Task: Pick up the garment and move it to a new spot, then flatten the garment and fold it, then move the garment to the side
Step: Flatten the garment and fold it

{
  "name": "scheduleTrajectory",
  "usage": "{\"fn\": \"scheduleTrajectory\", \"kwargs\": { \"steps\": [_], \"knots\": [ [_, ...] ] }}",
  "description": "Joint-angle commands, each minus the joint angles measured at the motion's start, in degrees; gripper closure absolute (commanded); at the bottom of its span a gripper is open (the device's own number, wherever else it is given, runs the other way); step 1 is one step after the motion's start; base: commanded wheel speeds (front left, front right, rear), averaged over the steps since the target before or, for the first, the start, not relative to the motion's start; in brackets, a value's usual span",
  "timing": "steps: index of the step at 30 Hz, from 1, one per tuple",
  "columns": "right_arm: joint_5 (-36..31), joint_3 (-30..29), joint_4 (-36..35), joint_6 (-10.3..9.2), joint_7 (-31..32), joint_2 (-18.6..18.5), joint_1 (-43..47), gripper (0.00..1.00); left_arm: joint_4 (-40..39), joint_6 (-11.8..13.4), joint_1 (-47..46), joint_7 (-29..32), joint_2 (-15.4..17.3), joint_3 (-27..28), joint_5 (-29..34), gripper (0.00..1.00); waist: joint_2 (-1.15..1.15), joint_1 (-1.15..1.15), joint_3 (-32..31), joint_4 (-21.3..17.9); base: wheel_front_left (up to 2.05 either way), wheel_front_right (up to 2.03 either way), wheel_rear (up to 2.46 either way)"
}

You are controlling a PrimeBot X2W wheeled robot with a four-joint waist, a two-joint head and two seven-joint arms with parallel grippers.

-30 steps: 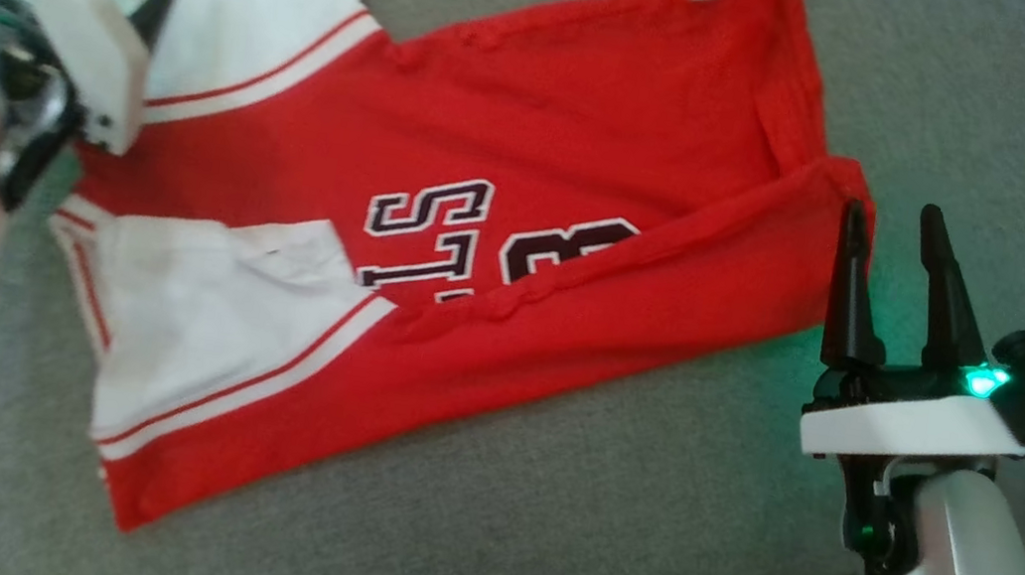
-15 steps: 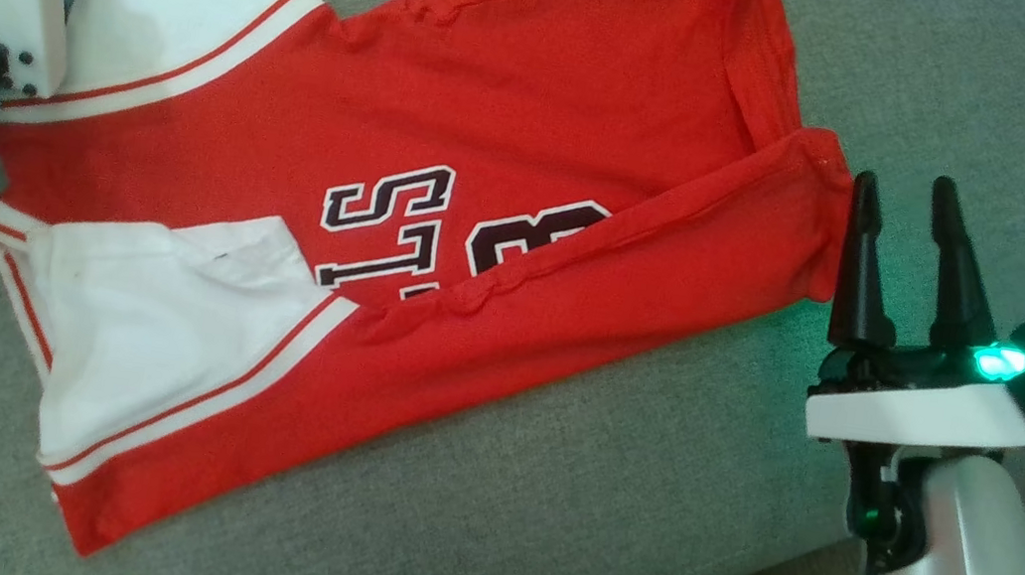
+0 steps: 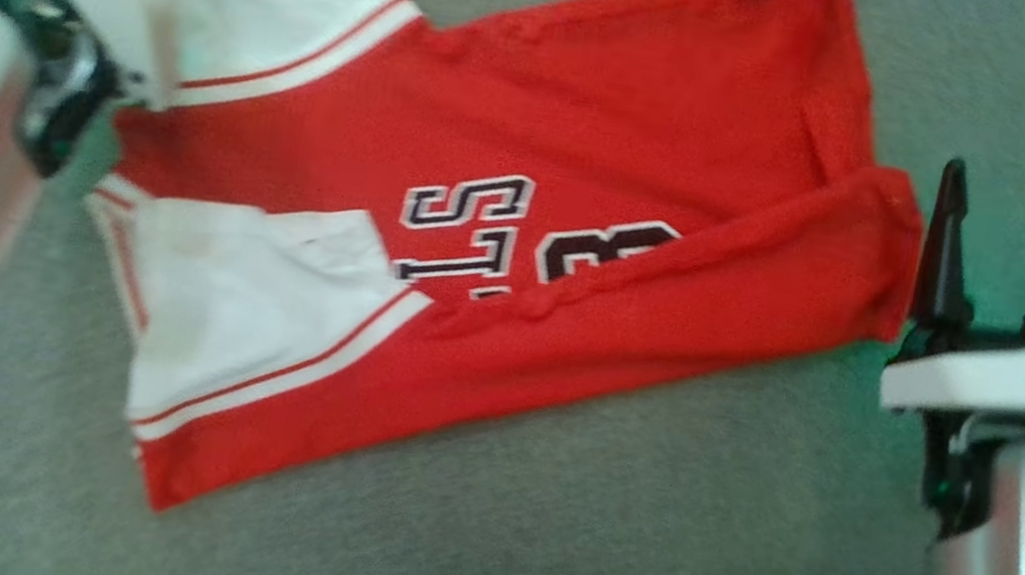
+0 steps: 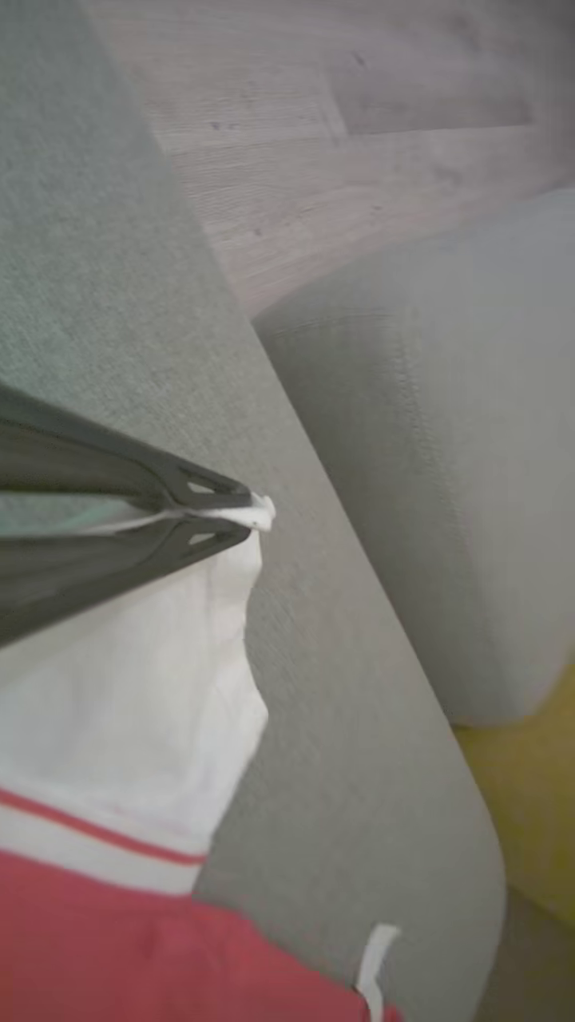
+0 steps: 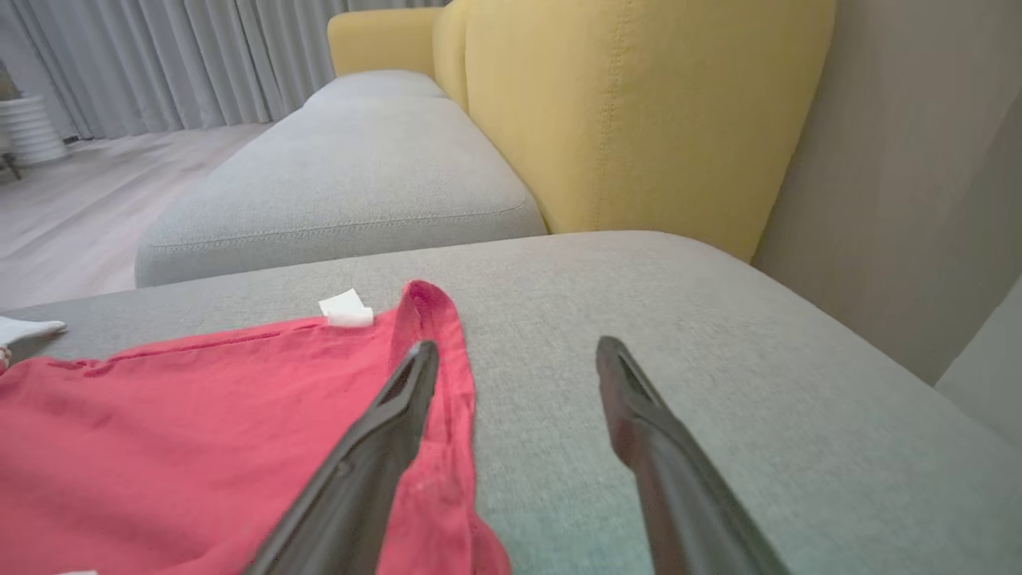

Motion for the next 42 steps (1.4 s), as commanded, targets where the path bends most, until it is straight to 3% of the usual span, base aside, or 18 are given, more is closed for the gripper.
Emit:
{"fn": "scheduleTrajectory", "kwargs": {
  "steps": [1,2,6,14,17,22,29,30,31,42],
  "knots": [
    [-1.9,-0.3,-1.3,-0.05,2.2,-0.4,-2.8,0.0,-2.7,0.1,-2.0,-3.9,0.2,1.3,0.8,1.0,0.0,0.0,-2.2,3.9,0.0,0.0,0.0],
    [-3.0,-1.3,-0.9,-0.05,5.4,-1.7,-4.3,0.0,-4.1,0.1,-1.8,-7.6,-1.4,1.0,1.5,1.0,0.0,0.0,-3.0,6.3,0.0,0.0,0.0],
    [-2.4,-1.8,0.0,-0.05,12.7,-5.9,-7.9,0.0,-7.8,0.5,-0.8,-12.7,-3.6,-0.1,3.0,1.0,0.0,0.0,-4.0,11.1,0.0,0.0,0.0],
    [2.2,2.3,8.8,-0.05,26.0,-14.9,-17.2,0.0,-18.9,1.3,2.4,-15.1,-5.5,-2.6,4.2,1.0,0.0,0.0,-2.6,18.3,0.0,0.0,0.0],
    [1.8,5.8,14.1,-0.05,27.1,-19.5,-20.2,0.0,-22.5,1.3,3.4,-15.2,-5.6,-3.2,4.1,1.0,0.0,0.0,-1.6,20.1,0.0,0.0,0.0],
    [2.2,7.3,21.7,-0.05,27.3,-22.5,-24.0,0.0,-24.9,1.4,3.9,-14.8,-5.4,-3.8,4.0,1.0,0.0,0.0,-0.4,21.8,0.0,0.0,0.0],
    [1.5,9.3,31.8,-0.05,27.3,-24.0,-28.1,0.0,-26.7,1.9,3.9,-14.3,-5.3,-3.9,3.7,1.0,0.0,0.0,0.6,22.4,0.0,0.0,0.0],
    [1.5,9.7,32.7,-0.05,27.1,-23.9,-28.5,0.59,-26.7,2.0,3.9,-14.2,-5.2,-3.9,3.7,1.0,0.0,0.0,0.6,22.3,0.0,0.0,0.0],
    [1.6,10.0,33.4,-0.05,26.7,-23.9,-28.9,1.0,-26.6,2.1,3.9,-14.2,-5.1,-3.9,3.6,1.0,0.0,0.0,0.6,22.2,0.0,0.0,0.0],
    [7.4,13.6,34.6,-0.05,21.0,-22.0,-34.5,1.0,-20.6,4.0,2.0,-15.7,-2.4,-0.7,2.8,1.0,0.0,0.0,-1.1,18.0,0.0,0.0,0.0]
  ]
}}
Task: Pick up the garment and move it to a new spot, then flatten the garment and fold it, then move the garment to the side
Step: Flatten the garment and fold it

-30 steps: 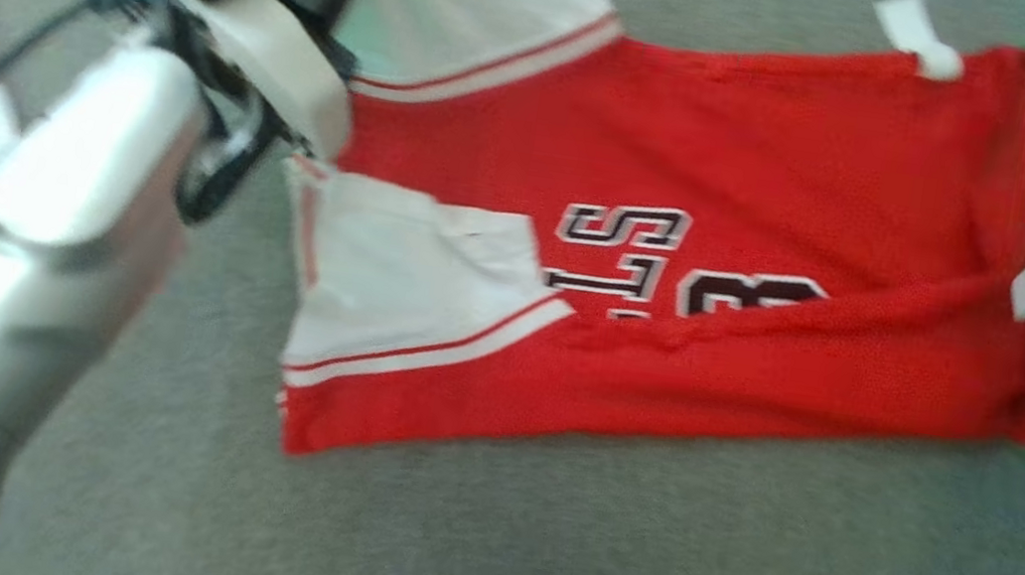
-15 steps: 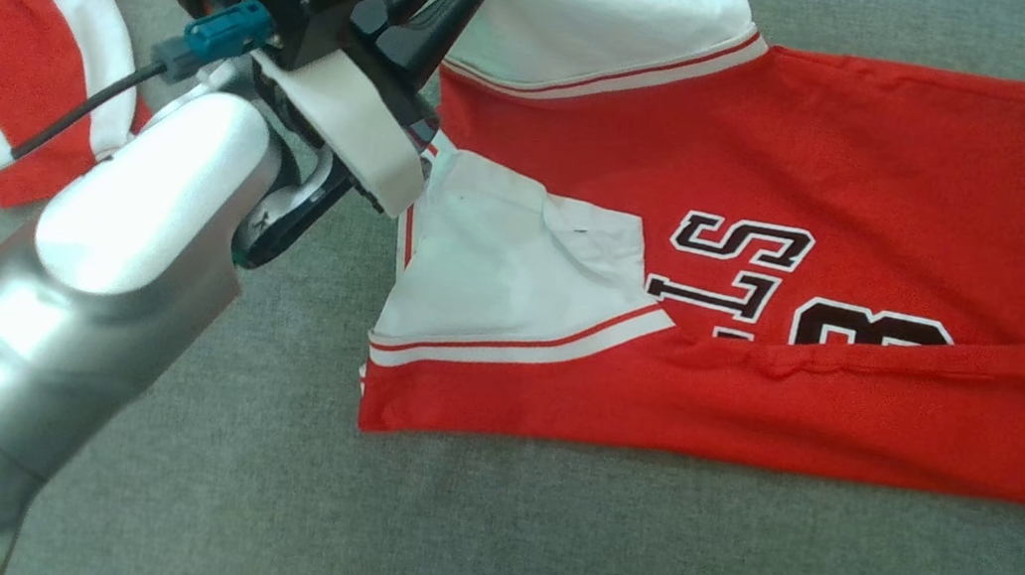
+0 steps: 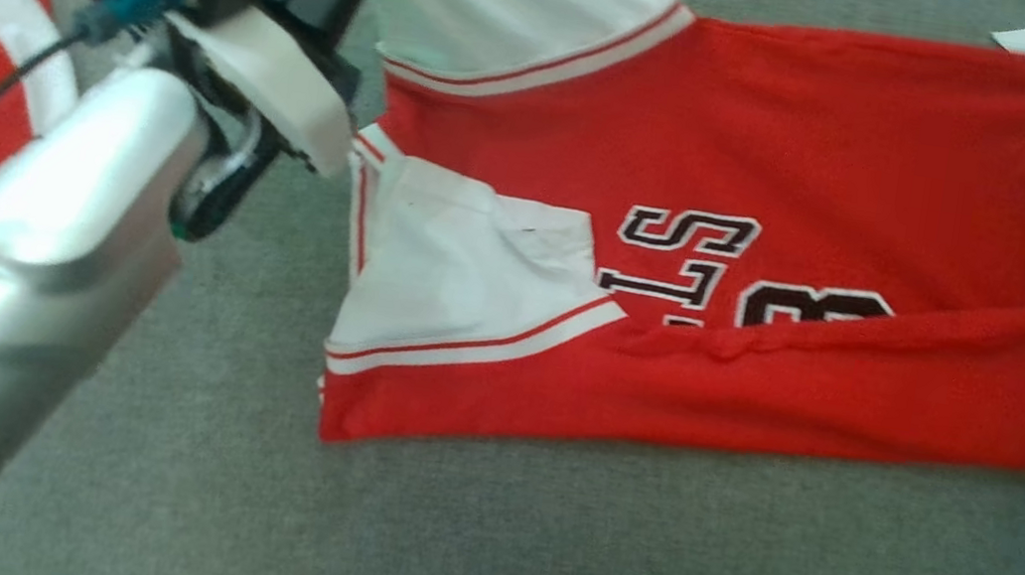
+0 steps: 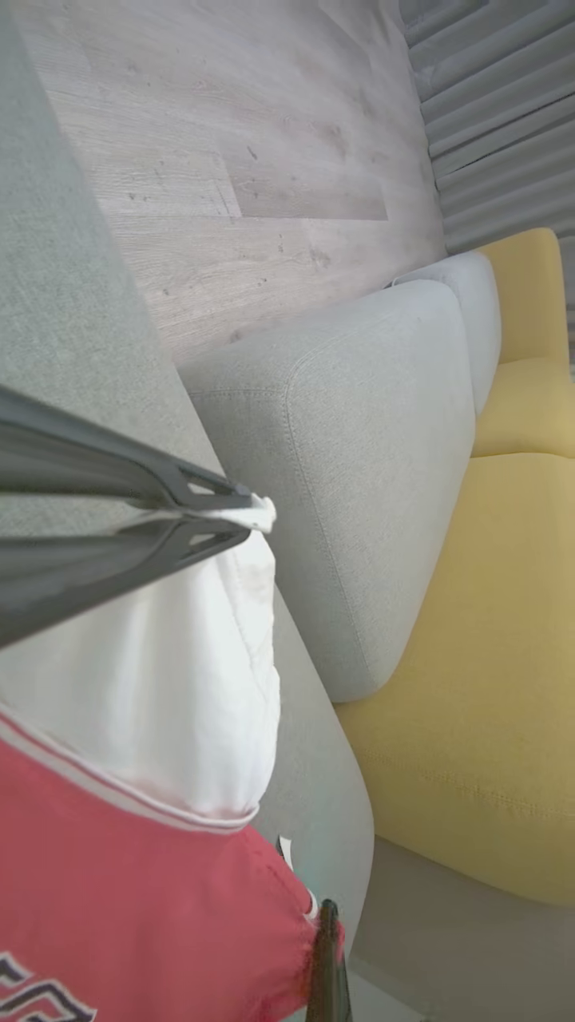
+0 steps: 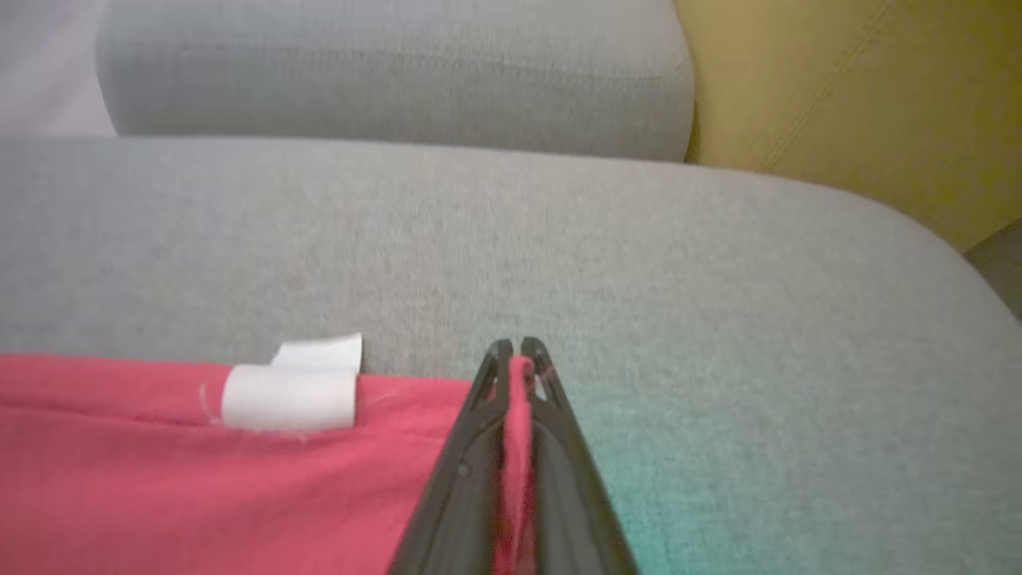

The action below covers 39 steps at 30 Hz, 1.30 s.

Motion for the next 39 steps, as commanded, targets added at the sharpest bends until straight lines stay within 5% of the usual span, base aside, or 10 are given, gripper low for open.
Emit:
{"fn": "scheduleTrajectory", "kwargs": {
  "steps": [1,14,25,39],
  "knots": [
    [1.4,0.9,-2.6,-0.05,-0.8,-0.5,-2.2,1.0,-0.5,0.5,-3.9,-0.6,2.7,3.2,-0.1,1.0,0.0,0.0,-0.2,-0.9,0.0,0.0,0.0],
    [9.2,7.0,-7.9,-0.05,-10.6,-2.3,-6.4,1.0,10.1,0.4,-13.3,-7.7,-0.5,5.0,1.7,1.0,0.0,0.0,0.7,-1.6,0.0,0.0,0.0],
    [18.8,13.1,-8.6,-0.05,-12.1,-5.6,-0.2,1.0,12.9,-2.2,-8.0,-10.5,-2.2,2.8,0.8,1.0,0.0,0.0,-2.8,0.5,0.0,0.0,0.0],
    [31.8,24.9,-14.4,-0.05,-5.8,-16.1,11.6,1.0,-0.5,-3.4,6.6,-0.7,5.6,-4.7,-4.6,1.0,0.0,0.0,-9.4,1.9,0.0,0.0,0.0]
  ]
}}
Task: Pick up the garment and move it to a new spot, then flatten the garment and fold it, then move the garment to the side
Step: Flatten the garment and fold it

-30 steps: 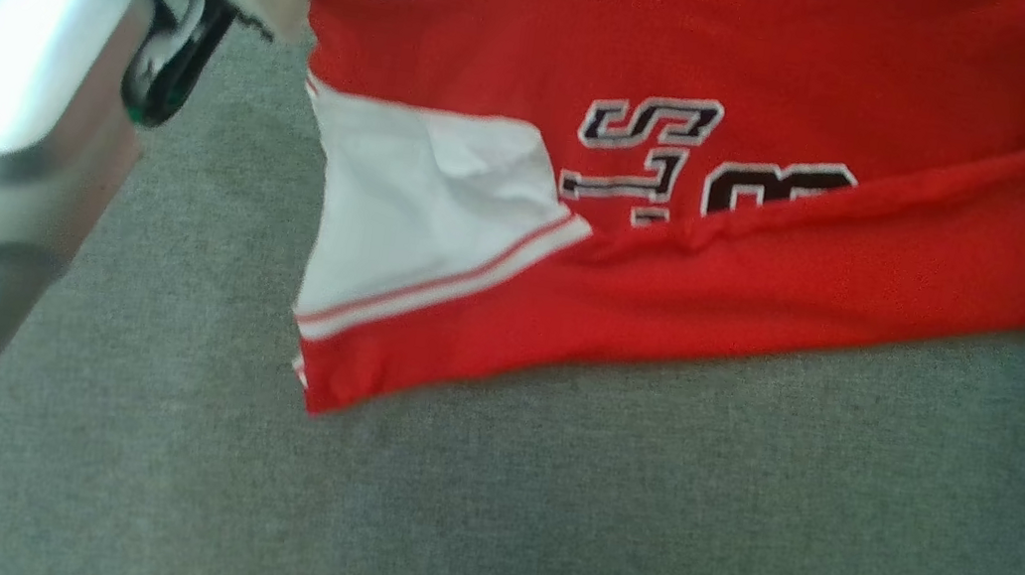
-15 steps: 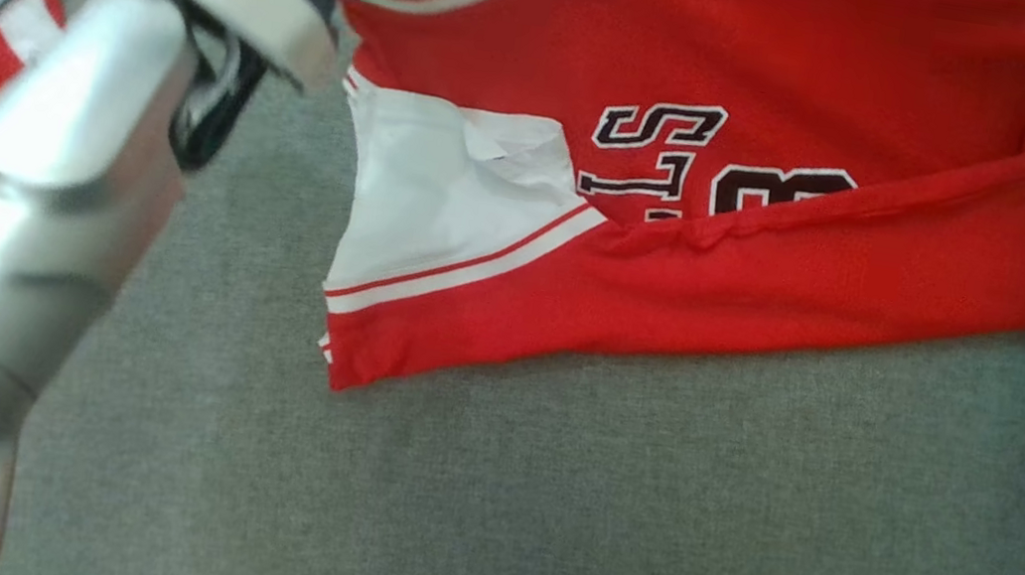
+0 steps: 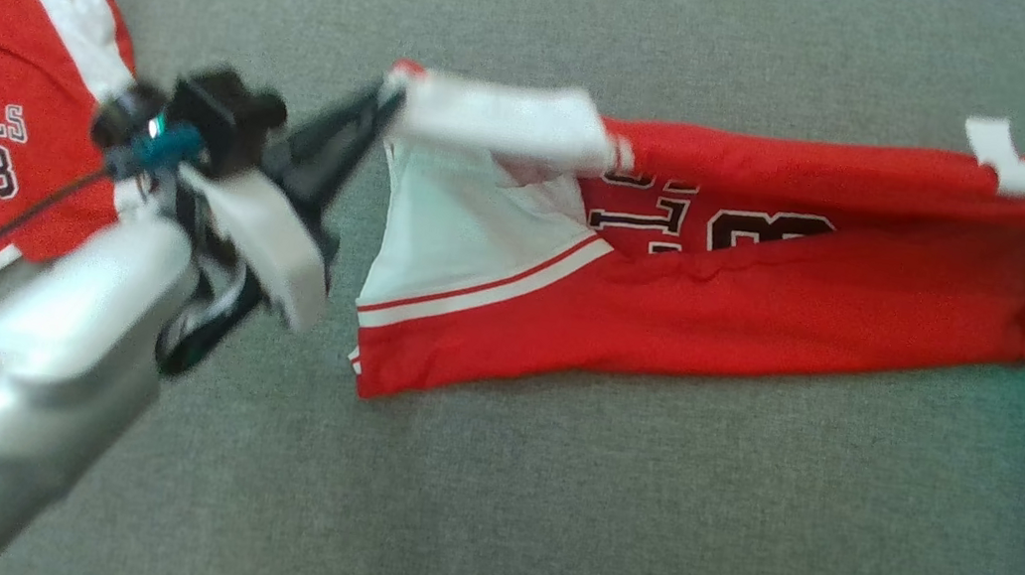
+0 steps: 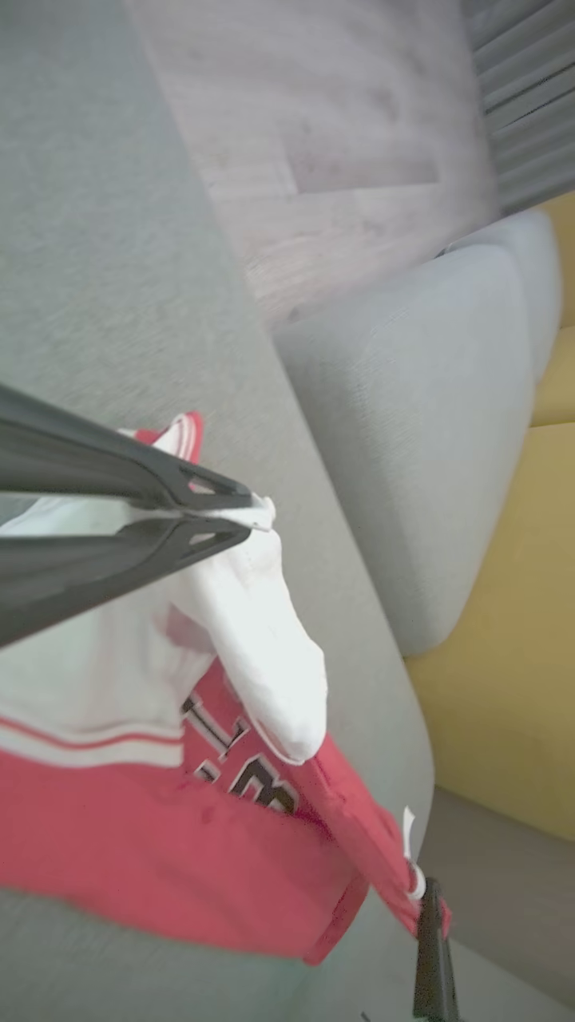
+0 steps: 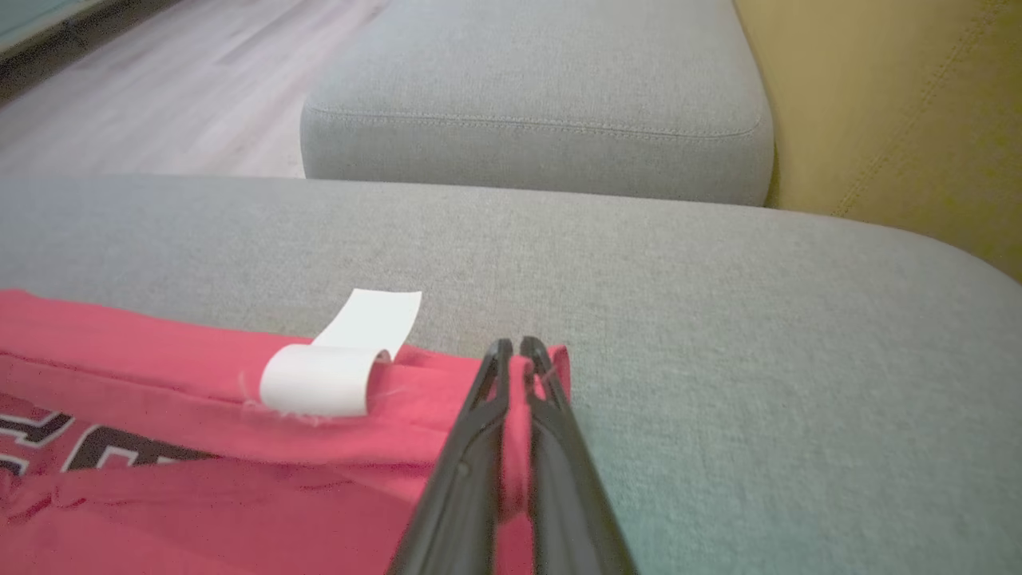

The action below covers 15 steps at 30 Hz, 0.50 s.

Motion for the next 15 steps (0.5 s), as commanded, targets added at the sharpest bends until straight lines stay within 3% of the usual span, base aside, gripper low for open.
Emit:
{"fn": "scheduleTrajectory", "kwargs": {
  "steps": [1,8,15],
  "knots": [
    [1.0,1.2,-1.8,-0.05,0.6,-2.9,1.5,1.0,-2.9,-0.2,-0.2,1.6,3.1,1.4,-1.4,1.0,0.0,0.01,-0.5,0.2,0.0,0.0,0.0],
    [2.7,8.1,-3.1,-0.05,5.2,-8.5,3.8,1.0,-13.9,-0.1,5.6,13.1,9.5,-2.9,-5.7,1.0,0.0,0.01,-1.2,0.4,0.0,0.0,0.0],
    [3.3,14.4,-4.0,-0.05,9.3,-10.9,2.5,1.0,-19.1,1.6,8.1,19.9,11.1,-5.7,-6.9,1.0,0.0,0.01,-0.3,-0.1,0.0,0.0,0.0]
  ]
}}
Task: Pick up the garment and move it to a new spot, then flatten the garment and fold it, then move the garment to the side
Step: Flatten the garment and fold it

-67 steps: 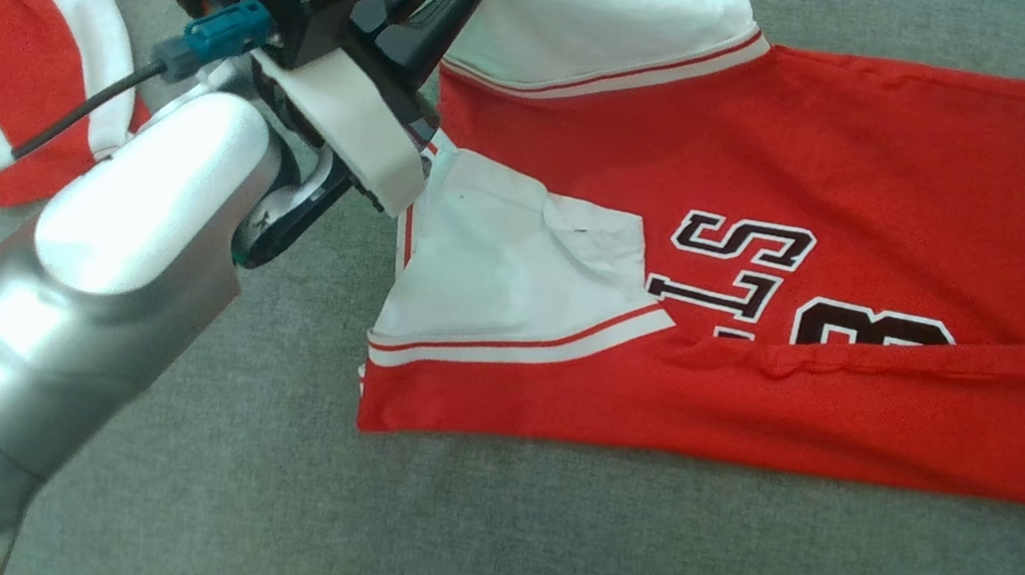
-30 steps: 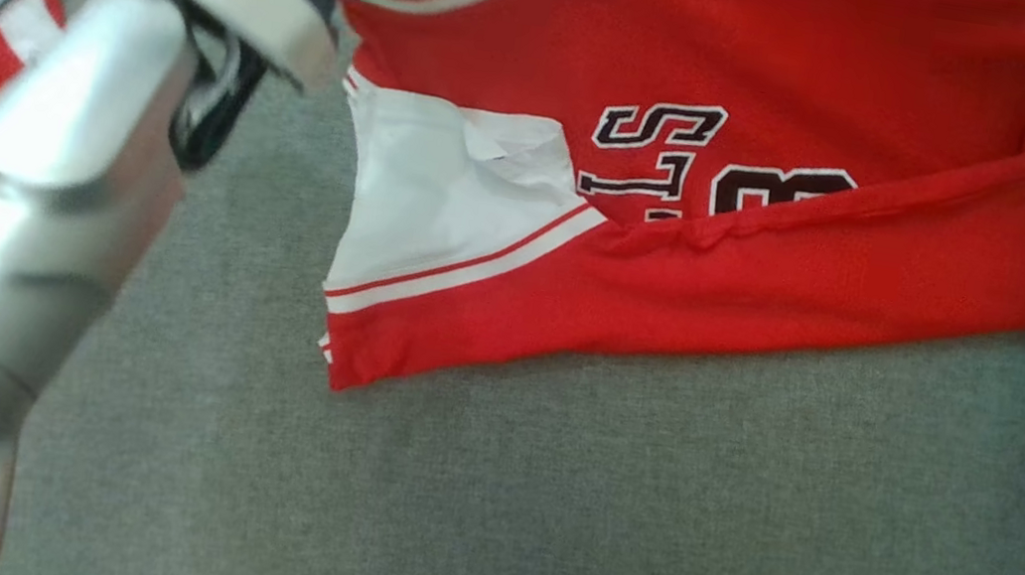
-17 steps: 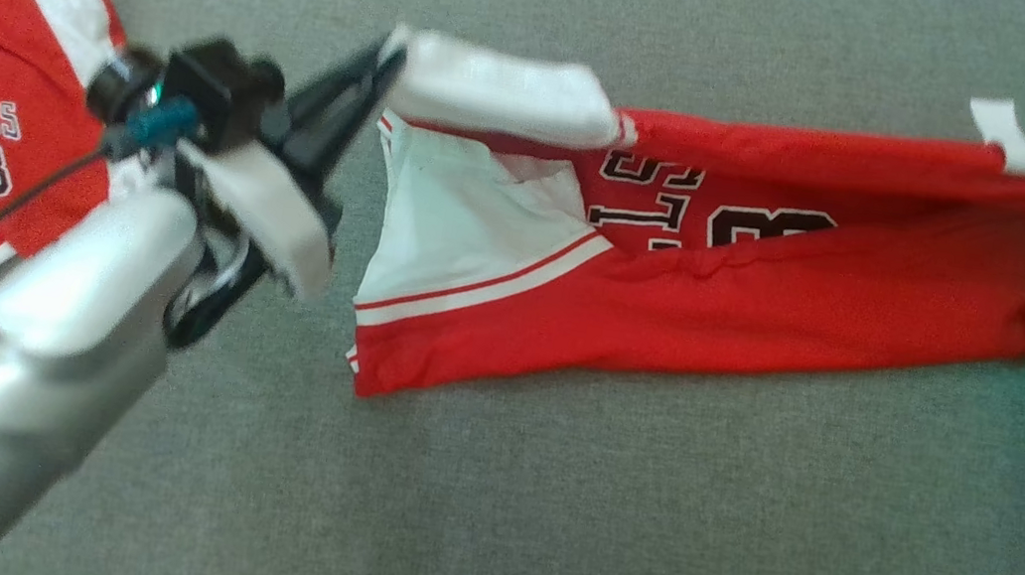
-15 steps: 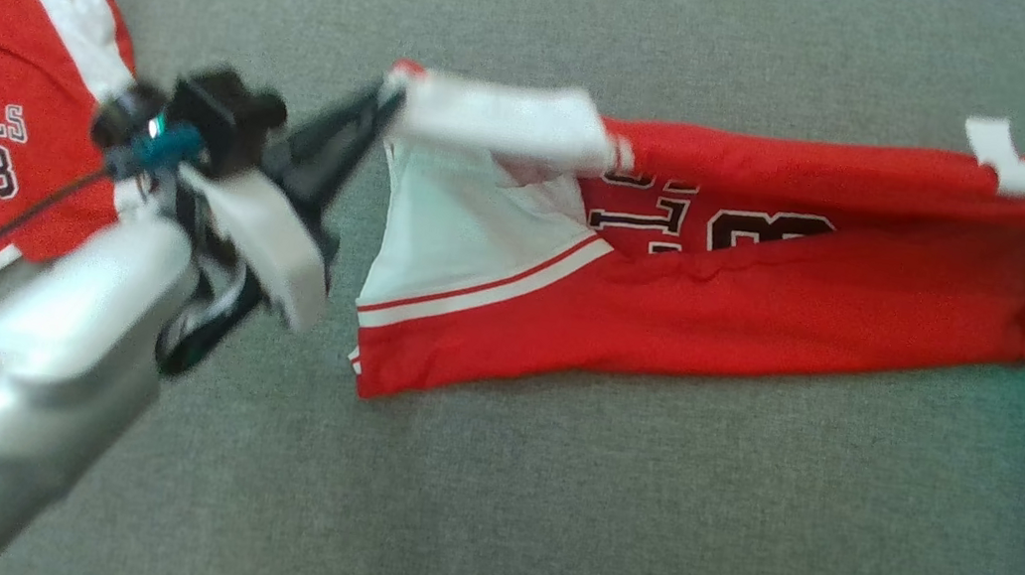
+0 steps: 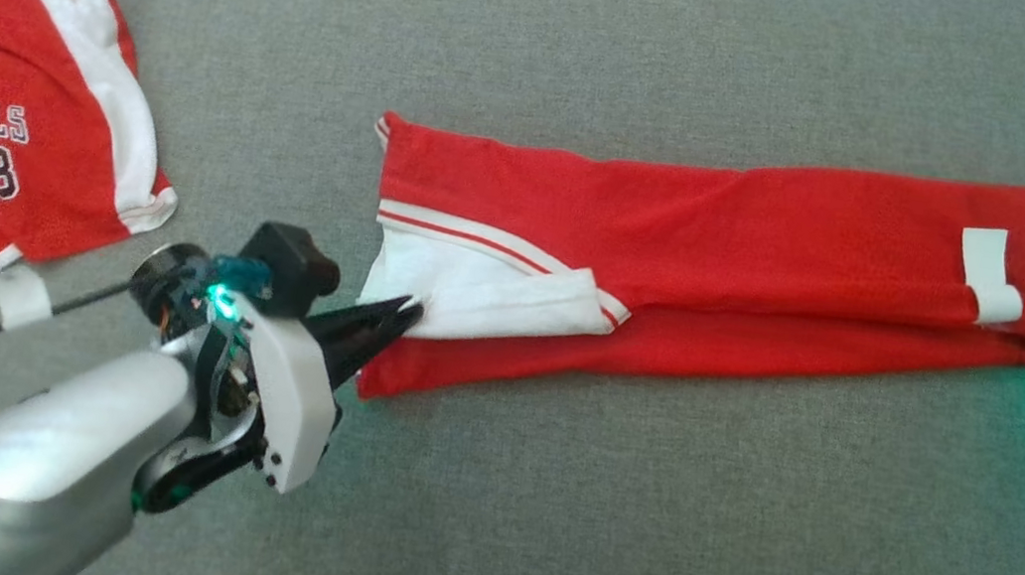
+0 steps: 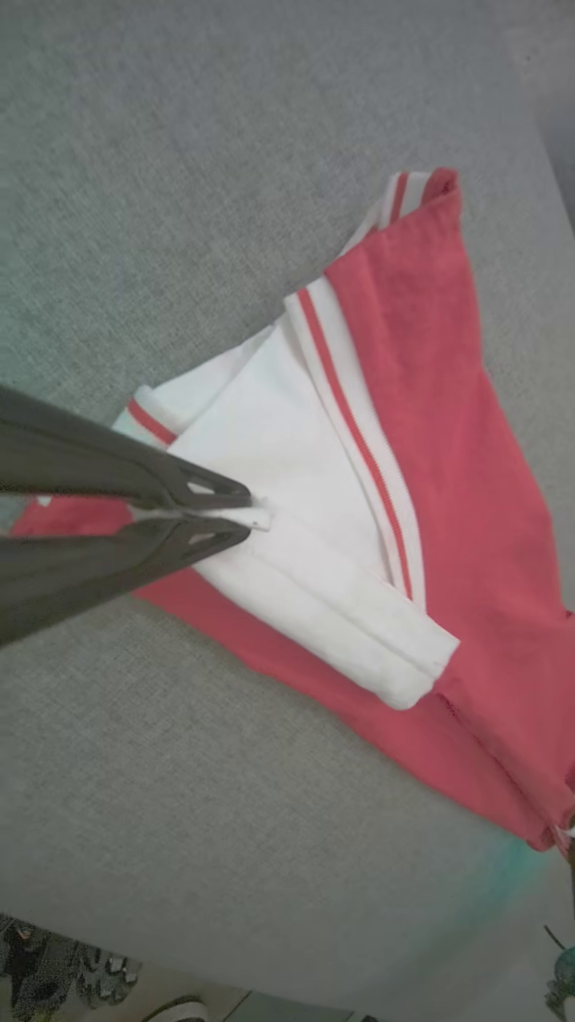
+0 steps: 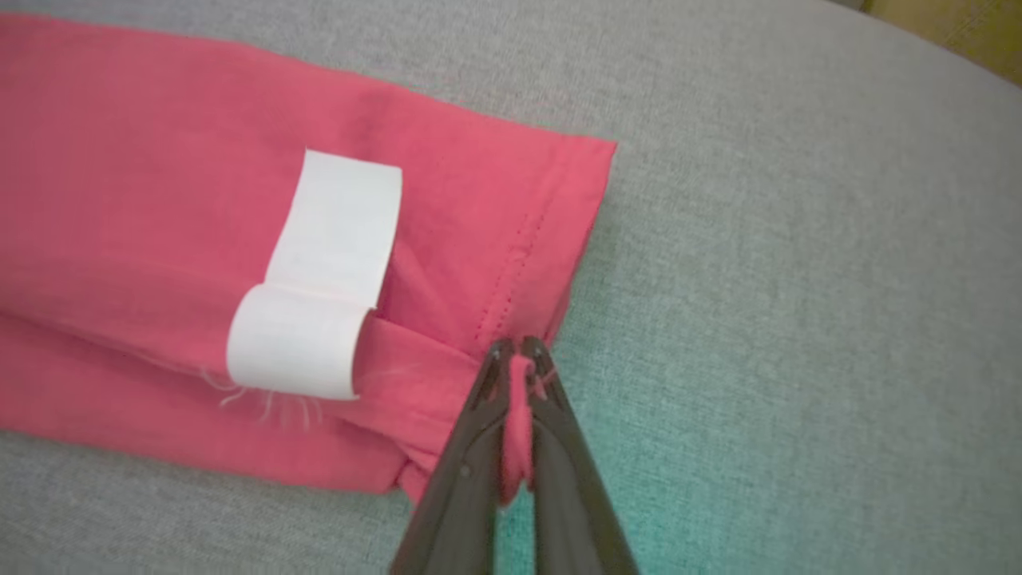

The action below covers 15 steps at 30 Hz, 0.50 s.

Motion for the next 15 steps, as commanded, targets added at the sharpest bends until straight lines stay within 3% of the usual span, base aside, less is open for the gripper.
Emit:
{"fn": "scheduleTrajectory", "kwargs": {
  "steps": [1,2,3,4,5,6,10,15],
  "knots": [
    [1.2,0.3,-0.8,-0.05,0.2,-2.9,-0.5,1.0,-1.4,0.7,-2.0,-0.2,2.4,2.1,1.5,1.0,0.0,-0.01,0.2,-0.2,0.0,0.0,0.0],
    [1.8,0.4,-0.6,-0.05,0.5,-2.8,-0.7,1.0,-1.2,1.1,-2.2,-0.3,2.2,1.9,2.1,1.0,0.0,-0.01,0.3,-0.3,0.0,0.0,0.0],
    [2.5,0.6,-0.4,-0.05,0.8,-2.6,-0.8,0.32,-1.0,1.5,-2.3,-0.5,1.9,1.7,2.6,1.0,0.0,-0.01,0.3,-0.4,0.0,0.0,0.0],
    [2.9,0.8,-0.3,-0.05,1.0,-2.5,-1.1,0.0,-0.7,1.9,-2.3,-0.8,1.5,1.7,2.9,0.88,0.0,-0.01,0.4,-0.5,0.0,0.0,0.0],
    [3.3,0.8,-0.4,-0.05,0.8,-2.4,-1.3,0.0,-0.4,2.5,-2.4,-1.3,1.1,1.9,3.2,0.51,0.0,-0.01,0.4,-0.6,0.0,0.0,0.0],
    [4.0,0.6,-0.4,-0.05,0.5,-2.2,-1.6,0.0,0.0,3.0,-2.4,-1.9,0.6,2.0,3.4,0.0,0.0,-0.01,0.3,-0.8,0.0,0.0,0.0],
    [5.7,-1.0,-0.2,-0.05,-2.0,-1.8,-2.7,0.0,1.3,4.2,-2.5,-3.6,-0.6,2.7,3.7,0.0,0.0,-0.01,-0.2,-1.1,0.0,0.0,0.0],
    [7.8,-6.0,-0.4,-0.05,-10.2,0.1,-5.5,0.0,3.2,8.8,-3.4,-11.9,-3.7,7.7,3.6,0.0,0.0,-0.01,-2.1,-1.5,0.0,0.0,0.0]
  ]
}}
